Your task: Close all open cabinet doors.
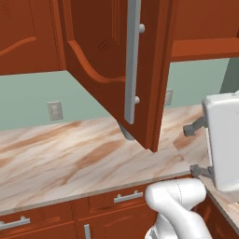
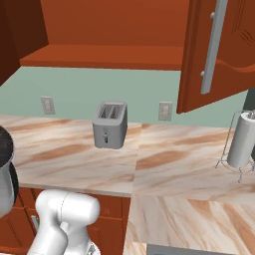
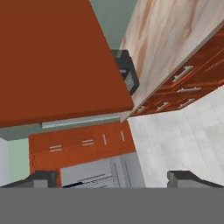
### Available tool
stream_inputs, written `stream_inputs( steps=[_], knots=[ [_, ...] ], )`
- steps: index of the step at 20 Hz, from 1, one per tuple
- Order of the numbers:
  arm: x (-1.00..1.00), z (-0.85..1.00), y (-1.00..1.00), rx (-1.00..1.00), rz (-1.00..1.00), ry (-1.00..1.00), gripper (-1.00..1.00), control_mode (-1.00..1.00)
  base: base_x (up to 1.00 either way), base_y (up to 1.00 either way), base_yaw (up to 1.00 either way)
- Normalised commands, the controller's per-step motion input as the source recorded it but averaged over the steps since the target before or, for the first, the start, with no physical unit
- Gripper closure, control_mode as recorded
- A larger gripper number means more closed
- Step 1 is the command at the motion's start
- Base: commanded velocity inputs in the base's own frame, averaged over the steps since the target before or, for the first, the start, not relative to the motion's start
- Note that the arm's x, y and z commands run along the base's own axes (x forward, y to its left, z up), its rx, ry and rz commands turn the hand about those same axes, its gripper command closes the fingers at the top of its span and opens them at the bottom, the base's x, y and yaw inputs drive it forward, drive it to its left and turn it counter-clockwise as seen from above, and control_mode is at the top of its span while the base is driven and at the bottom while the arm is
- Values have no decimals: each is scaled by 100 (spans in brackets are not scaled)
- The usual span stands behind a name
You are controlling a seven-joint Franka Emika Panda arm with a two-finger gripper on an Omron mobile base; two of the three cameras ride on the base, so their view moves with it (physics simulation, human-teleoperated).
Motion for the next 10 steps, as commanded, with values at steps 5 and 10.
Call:
stream_inputs(
  steps=[5,10],
  knots=[
    [-9,-3,43,12,23,0,-100,-100,0,0,0],
    [-7,-2,47,9,19,-1,-100,-100,0,0,0]
  ],
)
